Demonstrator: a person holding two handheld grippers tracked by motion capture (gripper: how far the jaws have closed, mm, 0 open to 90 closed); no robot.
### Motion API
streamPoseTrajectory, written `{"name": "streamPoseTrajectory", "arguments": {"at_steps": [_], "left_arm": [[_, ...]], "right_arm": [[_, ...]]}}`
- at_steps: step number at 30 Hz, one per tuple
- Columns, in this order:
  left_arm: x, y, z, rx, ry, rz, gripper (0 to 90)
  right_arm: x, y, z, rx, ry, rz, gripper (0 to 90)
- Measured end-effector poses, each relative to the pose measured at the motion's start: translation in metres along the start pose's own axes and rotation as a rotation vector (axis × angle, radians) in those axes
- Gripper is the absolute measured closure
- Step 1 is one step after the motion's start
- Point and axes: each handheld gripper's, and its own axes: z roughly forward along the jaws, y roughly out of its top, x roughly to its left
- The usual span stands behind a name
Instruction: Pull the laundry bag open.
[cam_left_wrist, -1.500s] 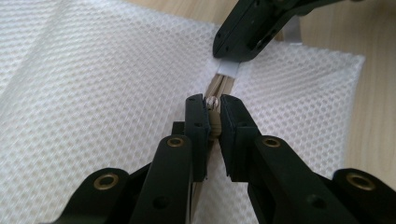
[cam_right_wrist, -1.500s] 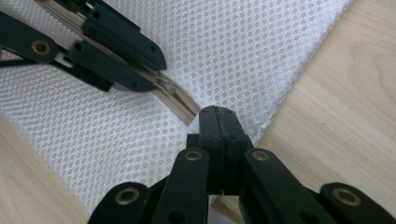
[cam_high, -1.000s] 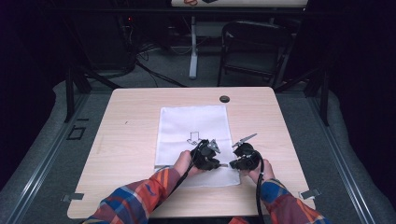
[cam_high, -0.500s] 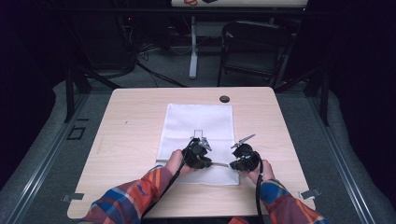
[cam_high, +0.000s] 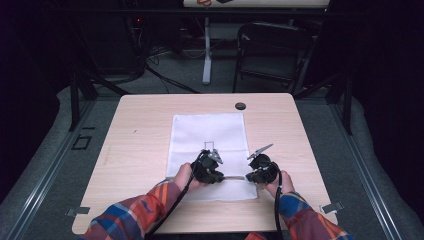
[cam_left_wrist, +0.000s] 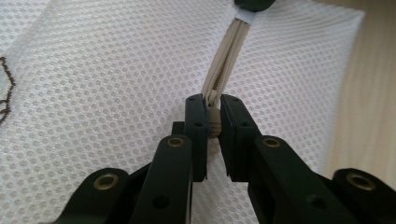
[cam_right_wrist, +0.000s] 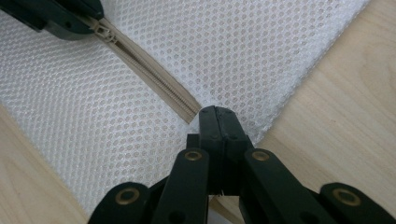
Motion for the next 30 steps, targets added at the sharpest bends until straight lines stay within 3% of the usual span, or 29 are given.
{"name": "streamPoseTrajectory", "arguments": {"at_steps": [2, 3, 6, 8, 13, 22, 24, 26, 27, 30], "left_arm": [[0.001, -0.002, -0.003, -0.001, 0.005, -0.003, 82.1], [0.001, -0.004, -0.005, -0.004, 0.002, -0.007, 82.1], [0.002, -0.007, -0.009, -0.005, 0.001, -0.014, 82.1], [0.003, -0.01, -0.011, -0.006, -0.001, -0.018, 82.1], [0.004, -0.014, -0.015, -0.01, -0.006, -0.028, 82.0], [0.004, -0.017, -0.019, -0.01, -0.003, -0.029, 82.0], [0.006, -0.019, -0.02, -0.01, -0.008, -0.041, 82.0], [0.006, -0.02, -0.022, -0.009, -0.005, -0.041, 82.0], [0.006, -0.021, -0.023, -0.008, -0.004, -0.036, 82.0], [0.007, -0.023, -0.023, -0.02, -0.011, -0.058, 81.9]], "right_arm": [[0.0, 0.0, 0.0, 0.0, -0.003, -0.001, 90.0], [0.003, -0.002, 0.003, -0.05, -0.002, 0.041, 90.0], [0.003, -0.002, 0.004, -0.052, -0.001, 0.04, 90.0], [0.001, 0.0, 0.001, -0.008, 0.0, 0.003, 90.0], [0.0, 0.0, 0.0, 0.009, 0.0, -0.013, 90.0], [0.001, 0.0, 0.0, 0.006, 0.001, -0.014, 90.0], [0.003, -0.002, 0.003, -0.048, 0.0, 0.022, 90.0], [0.003, -0.002, 0.004, -0.052, 0.002, 0.031, 90.0], [0.001, -0.001, 0.001, -0.018, 0.004, 0.001, 90.0], [0.002, -0.002, 0.003, -0.043, 0.005, 0.02, 90.0]]}}
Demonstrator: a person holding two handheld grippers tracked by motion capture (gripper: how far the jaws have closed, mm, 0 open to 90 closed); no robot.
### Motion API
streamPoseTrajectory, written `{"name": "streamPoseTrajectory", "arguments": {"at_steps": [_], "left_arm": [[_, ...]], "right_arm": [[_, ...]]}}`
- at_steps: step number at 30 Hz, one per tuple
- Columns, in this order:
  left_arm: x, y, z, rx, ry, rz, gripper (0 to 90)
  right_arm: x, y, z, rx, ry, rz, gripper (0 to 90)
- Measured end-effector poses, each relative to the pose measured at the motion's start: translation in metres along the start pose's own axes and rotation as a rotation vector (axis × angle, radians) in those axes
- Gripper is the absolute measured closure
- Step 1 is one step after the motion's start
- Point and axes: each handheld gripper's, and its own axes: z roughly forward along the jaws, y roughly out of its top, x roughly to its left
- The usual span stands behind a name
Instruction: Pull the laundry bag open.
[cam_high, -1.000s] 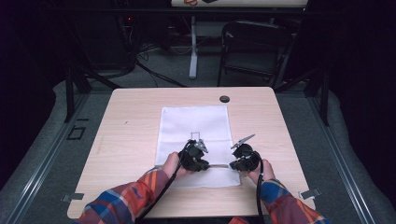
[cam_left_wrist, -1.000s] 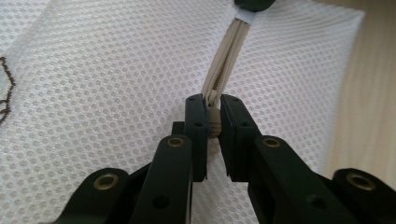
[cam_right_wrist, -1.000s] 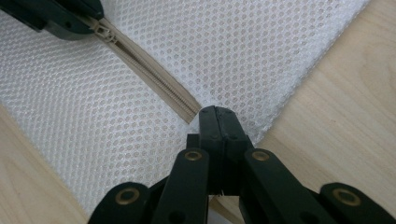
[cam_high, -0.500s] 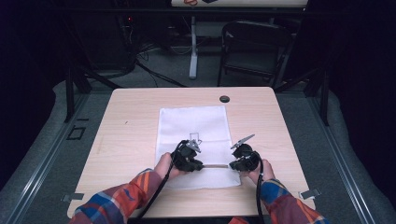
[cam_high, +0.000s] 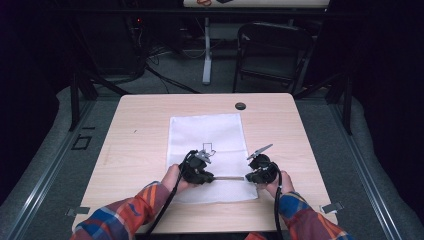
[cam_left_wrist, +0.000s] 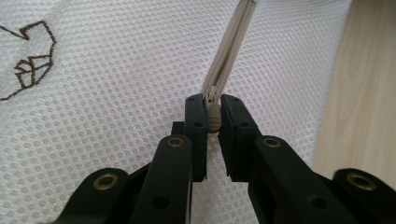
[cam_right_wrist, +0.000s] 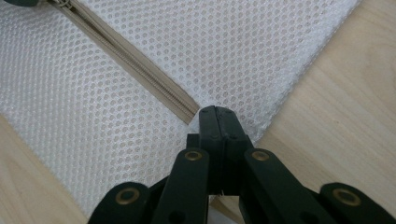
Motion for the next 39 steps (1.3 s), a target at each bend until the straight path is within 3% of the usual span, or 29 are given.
{"name": "streamPoseTrajectory", "arguments": {"at_steps": [4, 5, 6, 8, 12, 14, 16, 17, 18, 19, 21, 27, 39], "left_arm": [[0.0, 0.0, -0.001, 0.006, 0.003, 0.01, 81.9], [0.0, 0.0, 0.0, 0.001, 0.003, 0.008, 81.9], [-0.001, 0.0, -0.001, -0.002, 0.007, 0.009, 81.9], [-0.002, 0.0, -0.001, 0.001, 0.011, 0.01, 82.0], [0.0, -0.002, -0.005, -0.01, 0.009, 0.005, 82.0], [-0.001, -0.003, -0.006, -0.005, 0.015, 0.005, 82.0], [0.001, -0.005, -0.007, -0.009, 0.011, -0.002, 82.0], [0.001, -0.006, -0.008, -0.006, 0.017, 0.001, 82.0], [0.002, -0.006, -0.009, -0.009, 0.012, -0.005, 82.0], [0.001, -0.007, -0.008, -0.005, 0.014, -0.002, 82.0], [0.001, -0.007, -0.009, -0.005, 0.013, -0.004, 82.0], [0.003, -0.009, -0.011, -0.008, 0.01, -0.009, 82.0], [0.005, -0.017, -0.017, -0.008, 0.019, -0.015, 81.9]], "right_arm": [[-0.002, 0.002, -0.003, 0.049, -0.001, -0.032, 90.0], [0.0, 0.0, 0.0, 0.001, 0.0, -0.003, 90.0], [0.0, 0.0, 0.0, -0.004, 0.0, 0.002, 90.0], [-0.001, 0.001, -0.002, 0.027, -0.003, -0.016, 90.0], [-0.002, 0.001, -0.002, 0.036, 0.002, -0.028, 90.0], [0.001, 0.0, 0.001, -0.008, 0.0, 0.012, 90.0], [0.001, 0.0, 0.001, -0.01, 0.0, 0.018, 90.0], [0.001, 0.0, 0.001, -0.008, -0.001, 0.012, 90.0], [-0.002, 0.002, -0.003, 0.042, -0.001, -0.031, 90.0], [0.001, 0.0, 0.001, -0.009, 0.001, 0.013, 90.0], [-0.001, 0.001, -0.002, 0.025, 0.003, -0.018, 90.0], [-0.001, 0.002, -0.002, 0.036, 0.002, -0.031, 90.0], [0.001, 0.002, -0.002, 0.042, 0.003, -0.015, 90.0]]}}
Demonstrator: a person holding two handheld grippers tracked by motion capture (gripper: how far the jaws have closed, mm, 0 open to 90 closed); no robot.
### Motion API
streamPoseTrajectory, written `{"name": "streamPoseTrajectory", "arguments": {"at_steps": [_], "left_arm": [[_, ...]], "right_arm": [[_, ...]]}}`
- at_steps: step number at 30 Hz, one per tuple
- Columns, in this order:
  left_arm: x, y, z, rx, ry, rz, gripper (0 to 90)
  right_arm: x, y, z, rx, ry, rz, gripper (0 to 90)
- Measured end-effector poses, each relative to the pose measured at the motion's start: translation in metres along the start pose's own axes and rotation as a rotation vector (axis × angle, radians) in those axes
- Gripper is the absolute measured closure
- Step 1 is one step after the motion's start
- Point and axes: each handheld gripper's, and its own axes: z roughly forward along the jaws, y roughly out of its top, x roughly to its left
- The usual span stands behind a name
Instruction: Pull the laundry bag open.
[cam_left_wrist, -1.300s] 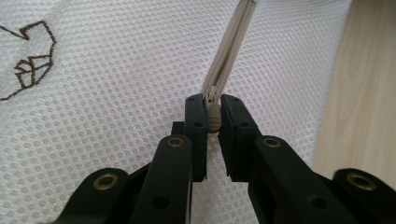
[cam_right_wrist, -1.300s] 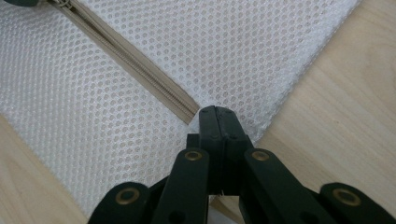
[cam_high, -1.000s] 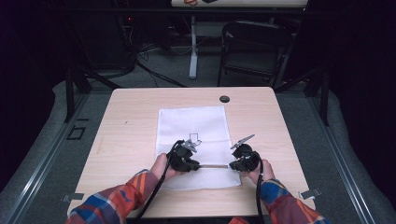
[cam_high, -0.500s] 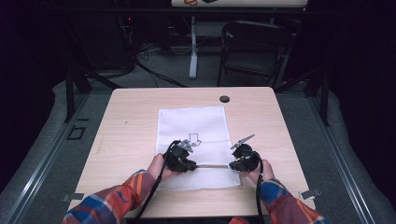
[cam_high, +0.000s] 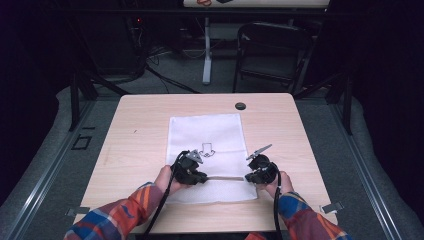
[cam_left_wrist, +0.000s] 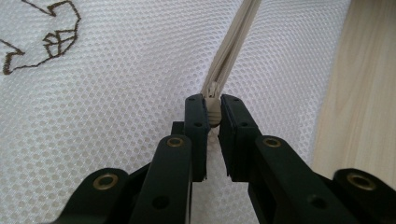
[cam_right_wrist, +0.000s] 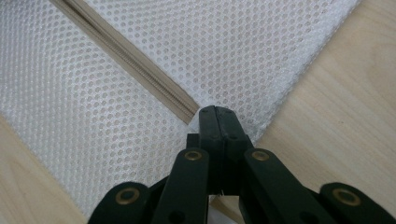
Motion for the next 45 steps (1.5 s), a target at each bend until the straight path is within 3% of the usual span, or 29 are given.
{"name": "streamPoseTrajectory", "arguments": {"at_steps": [5, 15, 21, 22, 24, 27, 29, 33, 45], "left_arm": [[-0.001, -0.002, -0.001, 0.01, 0.012, 0.018, 81.8], [0.001, -0.008, -0.005, 0.021, 0.014, 0.007, 81.8], [0.009, -0.017, -0.013, 0.022, 0.038, -0.022, 81.8], [0.013, -0.021, -0.017, 0.015, 0.047, -0.042, 81.8], [0.016, -0.025, -0.021, 0.008, 0.033, -0.053, 81.7], [0.011, -0.025, -0.02, 0.024, 0.047, -0.038, 81.7], [0.014, -0.026, -0.021, 0.014, 0.031, -0.051, 81.7], [0.014, -0.027, -0.024, 0.016, 0.031, -0.048, 81.7], [0.021, -0.043, -0.038, 0.017, 0.064, -0.102, 81.7]], "right_arm": [[0.0, 0.0, 0.0, 0.0, 0.0, 0.0, 90.0], [0.0, 0.0, 0.0, -0.004, 0.005, 0.004, 90.0], [0.0, 0.0, 0.0, -0.003, 0.004, 0.004, 90.0], [0.0, 0.0, 0.0, -0.007, 0.006, 0.001, 90.0], [-0.002, 0.0, 0.0, -0.002, 0.004, -0.01, 90.0], [0.0, 0.0, 0.001, -0.011, 0.003, 0.012, 90.0], [0.0, 0.0, 0.001, -0.011, 0.005, 0.013, 90.0], [-0.003, 0.0, 0.0, 0.003, 0.003, -0.015, 90.0], [-0.002, -0.001, 0.001, -0.01, 0.0, -0.004, 90.0]]}}
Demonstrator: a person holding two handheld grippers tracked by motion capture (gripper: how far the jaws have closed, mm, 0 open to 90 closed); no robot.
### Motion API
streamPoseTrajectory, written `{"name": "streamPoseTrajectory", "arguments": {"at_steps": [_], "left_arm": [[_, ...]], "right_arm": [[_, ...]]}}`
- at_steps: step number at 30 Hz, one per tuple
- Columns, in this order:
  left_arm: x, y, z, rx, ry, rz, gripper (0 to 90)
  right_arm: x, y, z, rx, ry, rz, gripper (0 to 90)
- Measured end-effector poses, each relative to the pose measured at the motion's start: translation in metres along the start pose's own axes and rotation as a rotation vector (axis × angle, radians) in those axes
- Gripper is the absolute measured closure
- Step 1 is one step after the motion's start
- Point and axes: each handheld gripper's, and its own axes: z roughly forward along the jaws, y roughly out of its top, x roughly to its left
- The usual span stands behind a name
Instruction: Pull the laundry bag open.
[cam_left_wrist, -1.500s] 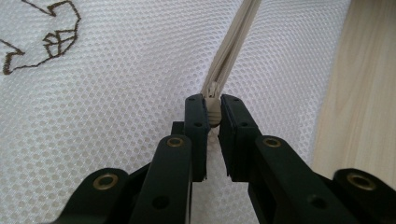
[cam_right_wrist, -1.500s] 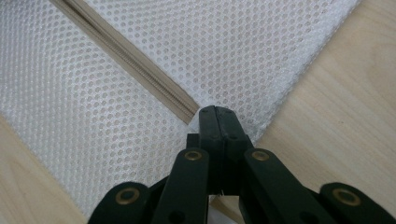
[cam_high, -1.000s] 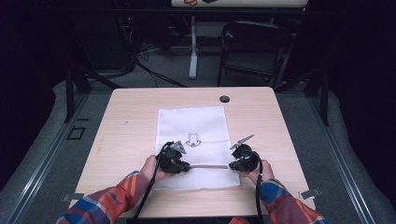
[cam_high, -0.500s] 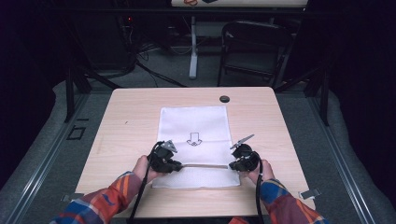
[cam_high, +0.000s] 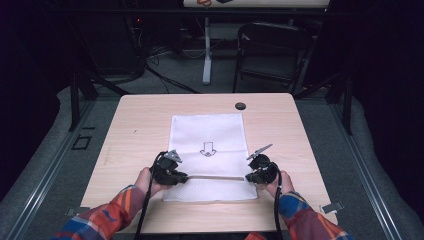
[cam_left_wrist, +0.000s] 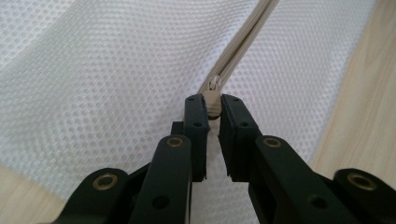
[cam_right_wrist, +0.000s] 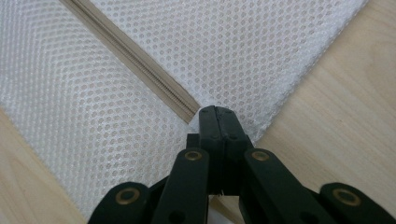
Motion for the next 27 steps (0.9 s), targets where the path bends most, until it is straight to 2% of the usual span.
{"name": "streamPoseTrajectory", "arguments": {"at_steps": [3, 4, 6, 12, 27], "left_arm": [[0.007, -0.009, -0.008, -0.011, 0.014, -0.037, 81.7], [0.008, -0.012, -0.01, -0.013, 0.015, -0.042, 81.7], [0.009, -0.016, -0.013, -0.012, 0.019, -0.049, 81.7], [0.012, -0.02, -0.018, -0.016, 0.021, -0.06, 81.6], [0.019, -0.034, -0.029, -0.003, 0.062, -0.088, 81.6]], "right_arm": [[0.0, 0.0, 0.0, -0.001, 0.001, 0.002, 90.0], [-0.001, 0.001, -0.001, 0.02, 0.004, -0.015, 90.0], [-0.002, 0.001, -0.001, 0.022, 0.003, -0.017, 90.0], [-0.001, 0.001, -0.002, 0.024, 0.004, -0.011, 90.0], [-0.002, 0.001, -0.001, 0.021, 0.007, -0.015, 90.0]]}}
